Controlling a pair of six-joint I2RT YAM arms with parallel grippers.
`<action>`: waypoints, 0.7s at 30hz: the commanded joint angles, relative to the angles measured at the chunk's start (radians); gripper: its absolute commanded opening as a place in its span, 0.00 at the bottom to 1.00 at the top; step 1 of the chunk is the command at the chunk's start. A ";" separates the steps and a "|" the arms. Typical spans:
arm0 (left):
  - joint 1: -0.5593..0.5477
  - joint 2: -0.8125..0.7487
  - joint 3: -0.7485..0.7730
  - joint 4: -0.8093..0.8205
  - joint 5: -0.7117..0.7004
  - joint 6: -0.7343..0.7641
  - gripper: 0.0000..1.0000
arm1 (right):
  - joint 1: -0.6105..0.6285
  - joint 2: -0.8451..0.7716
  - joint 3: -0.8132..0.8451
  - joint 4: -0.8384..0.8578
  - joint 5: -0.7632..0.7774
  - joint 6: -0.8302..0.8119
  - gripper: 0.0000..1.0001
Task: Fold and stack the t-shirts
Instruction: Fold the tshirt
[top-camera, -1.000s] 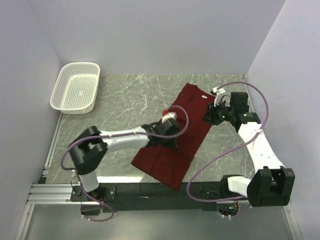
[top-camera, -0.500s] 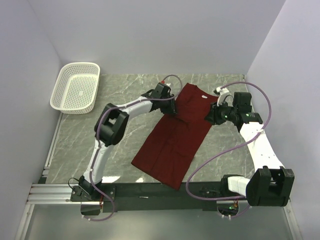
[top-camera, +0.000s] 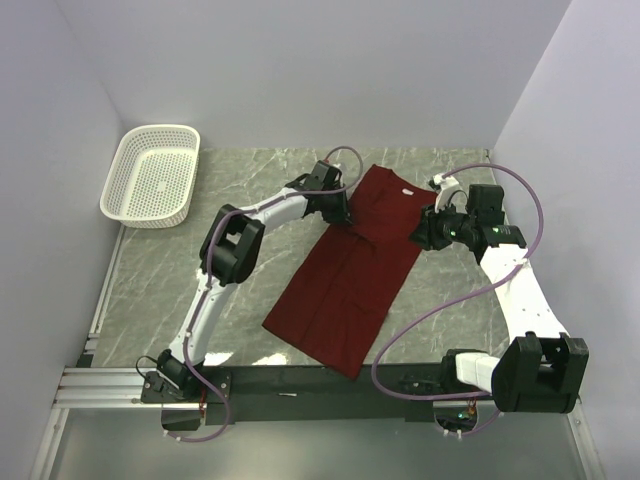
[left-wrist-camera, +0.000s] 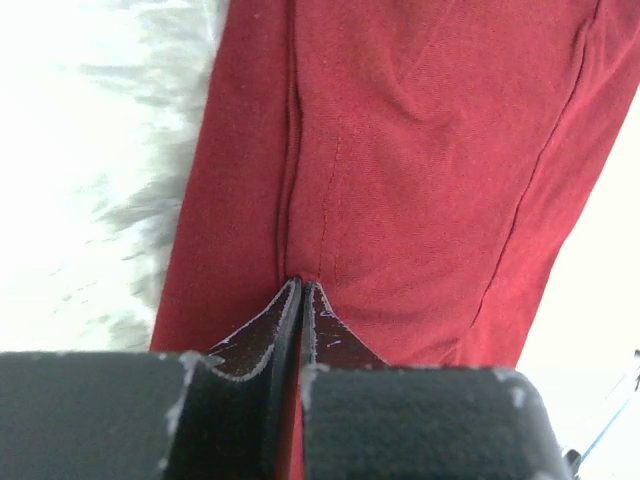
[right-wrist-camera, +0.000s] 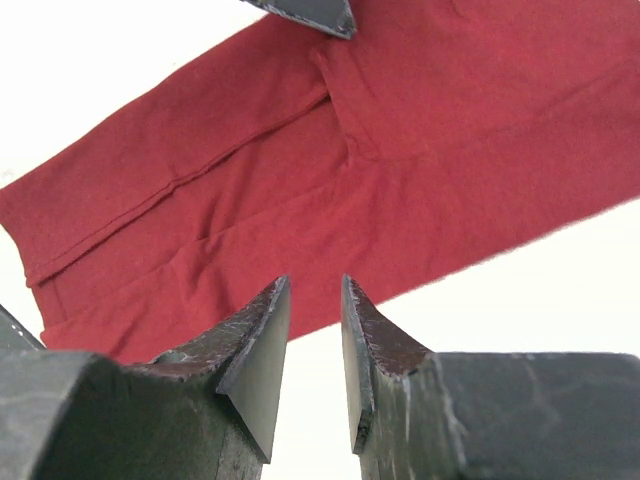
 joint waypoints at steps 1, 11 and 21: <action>0.052 -0.029 -0.082 -0.063 -0.137 -0.001 0.07 | -0.009 -0.005 0.001 0.008 -0.020 0.006 0.35; 0.172 -0.155 -0.273 -0.049 -0.224 -0.026 0.00 | -0.010 0.000 0.001 0.007 -0.014 0.006 0.35; 0.310 -0.271 -0.478 -0.012 -0.310 -0.236 0.00 | -0.010 0.015 0.003 -0.001 -0.012 -0.003 0.35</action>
